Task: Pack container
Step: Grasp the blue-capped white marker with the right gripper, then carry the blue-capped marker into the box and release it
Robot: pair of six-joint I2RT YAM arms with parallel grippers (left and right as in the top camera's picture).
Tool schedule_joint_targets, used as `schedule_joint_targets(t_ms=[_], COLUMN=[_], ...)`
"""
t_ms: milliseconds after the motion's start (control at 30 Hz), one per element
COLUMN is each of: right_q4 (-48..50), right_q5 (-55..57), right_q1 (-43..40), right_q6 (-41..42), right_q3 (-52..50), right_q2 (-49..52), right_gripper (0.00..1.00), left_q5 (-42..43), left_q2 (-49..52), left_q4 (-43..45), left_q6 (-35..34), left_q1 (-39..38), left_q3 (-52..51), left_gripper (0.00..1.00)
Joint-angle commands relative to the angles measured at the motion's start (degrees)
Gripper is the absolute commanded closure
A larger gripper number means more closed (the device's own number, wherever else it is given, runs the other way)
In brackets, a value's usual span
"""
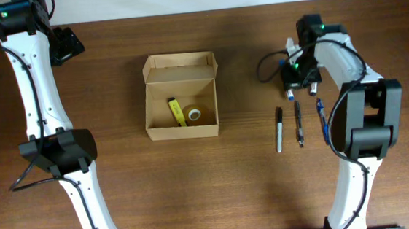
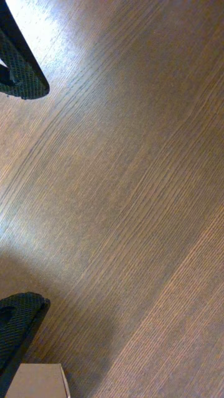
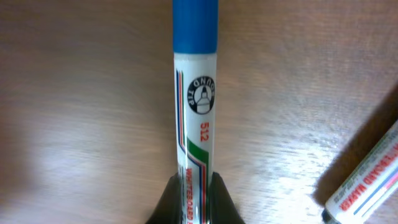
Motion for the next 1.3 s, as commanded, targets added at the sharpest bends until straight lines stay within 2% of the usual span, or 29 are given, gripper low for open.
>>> schedule_joint_targets(t_ms=[0, 67, 200, 267, 367, 567, 700, 967, 1067, 1200, 1233, 1267], right_q4=[-5.4, -9.2, -18.4, -21.6, -23.7, -22.1, -16.5, -3.0, 1.9, 3.1, 3.3, 3.4], right_q5=[-10.4, -10.6, -10.2, -8.9, -6.0, -3.2, 1.2, 1.2, 0.5, 0.2, 0.2, 0.2], right_q1=[1.5, 3.2, 11.2, 15.7, 22.9, 33.4, 35.1, 35.1, 35.1, 35.1, 35.1, 35.1], right_q6=[-1.6, -3.6, -13.9, -18.9, -26.5, -40.5, -40.5, -40.0, -36.7, -35.1, -35.0, -34.7], right_q3=[13.7, 20.5, 36.0, 40.2, 41.0, 33.4, 24.9, 8.8, 3.7, 2.0, 2.1, 2.1], right_q2=[-4.0, -5.4, -7.1, -7.1, -7.1, -4.5, -3.0, -2.7, -2.7, -2.7, -2.7, -2.7], right_gripper=[0.96, 0.96, 0.96, 0.96, 0.96, 0.96, 0.96, 0.96, 0.96, 0.96, 0.9, 0.78], left_q5=[-0.5, -0.5, -0.5, -0.5, -0.5, -0.5, -0.5, -0.5, -0.5, -0.5, -0.5, -0.5], left_q2=[0.0, 0.0, 0.0, 0.0, 0.0, 0.0, 0.0, 0.0, 0.0, 0.0, 0.0, 0.0], left_q4=[-0.1, -0.1, -0.1, -0.1, -0.1, -0.1, -0.1, -0.1, -0.1, -0.1, -0.1, -0.1], left_q6=[0.7, 0.7, 0.7, 0.7, 0.7, 0.7, 0.7, 0.7, 0.7, 0.7, 0.7, 0.7], left_q1=[0.1, 0.1, 0.1, 0.1, 0.1, 0.1, 0.1, 0.1, 0.1, 0.1, 0.1, 0.1], left_q3=[0.3, 0.3, 0.3, 0.3, 0.3, 0.3, 0.3, 0.3, 0.3, 0.3, 0.3, 0.3], left_gripper=[0.0, 0.0, 0.0, 0.0, 0.0, 0.0, 0.0, 0.0, 0.0, 0.0, 0.0, 0.0])
